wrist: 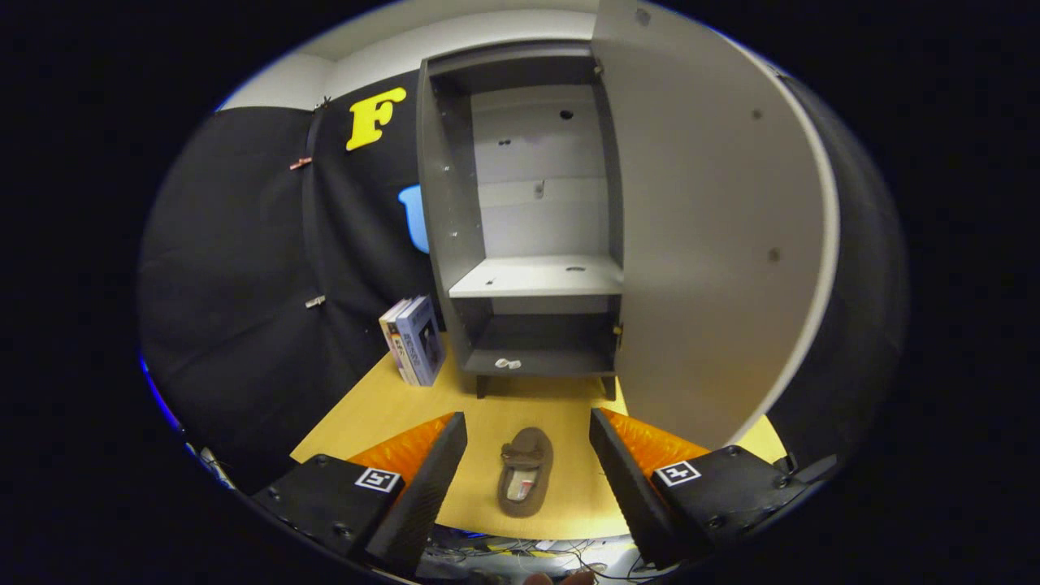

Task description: Open the shoe cabinet door, grab the shoes and put them into the shoe cabinet, then close the shoe cabinet door.

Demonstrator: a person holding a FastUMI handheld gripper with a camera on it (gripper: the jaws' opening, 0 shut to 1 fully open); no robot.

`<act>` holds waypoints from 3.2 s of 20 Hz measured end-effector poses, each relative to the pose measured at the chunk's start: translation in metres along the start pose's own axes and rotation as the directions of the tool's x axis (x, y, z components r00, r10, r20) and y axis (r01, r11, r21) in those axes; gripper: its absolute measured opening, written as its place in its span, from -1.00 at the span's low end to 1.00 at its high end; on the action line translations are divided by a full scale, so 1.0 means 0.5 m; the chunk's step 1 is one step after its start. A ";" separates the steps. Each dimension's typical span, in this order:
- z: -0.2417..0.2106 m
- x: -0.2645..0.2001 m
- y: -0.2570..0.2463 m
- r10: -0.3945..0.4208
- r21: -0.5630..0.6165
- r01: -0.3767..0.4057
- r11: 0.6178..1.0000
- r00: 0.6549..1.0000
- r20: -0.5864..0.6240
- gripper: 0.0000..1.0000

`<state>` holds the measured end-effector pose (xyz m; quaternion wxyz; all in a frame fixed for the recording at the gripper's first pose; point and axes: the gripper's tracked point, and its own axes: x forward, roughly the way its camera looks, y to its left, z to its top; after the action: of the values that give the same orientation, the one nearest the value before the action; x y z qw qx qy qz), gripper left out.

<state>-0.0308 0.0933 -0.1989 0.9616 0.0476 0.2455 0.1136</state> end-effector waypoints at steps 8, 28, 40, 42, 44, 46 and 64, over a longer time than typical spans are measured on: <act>-0.220 0.151 0.059 0.071 0.003 -0.073 0.997 0.971 -0.229 0.96; -0.477 0.484 -0.012 -0.082 0.027 0.097 0.995 0.937 -0.340 0.38; -0.306 0.423 -0.020 -0.061 0.039 0.070 0.997 0.978 -0.199 -0.76; -0.256 0.392 -0.029 -0.068 0.044 0.078 0.996 0.980 -0.189 -0.75; -0.201 0.363 -0.035 -0.075 0.031 0.081 0.996 0.982 -0.171 -0.75; -0.139 0.336 -0.031 -0.064 0.036 0.070 0.997 0.986 -0.152 -0.75; 0.397 0.447 -0.031 -0.031 -0.012 0.031 0.999 0.999 0.028 -0.76</act>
<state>0.2588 0.1253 -0.1305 0.9668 0.0394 0.2319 0.0995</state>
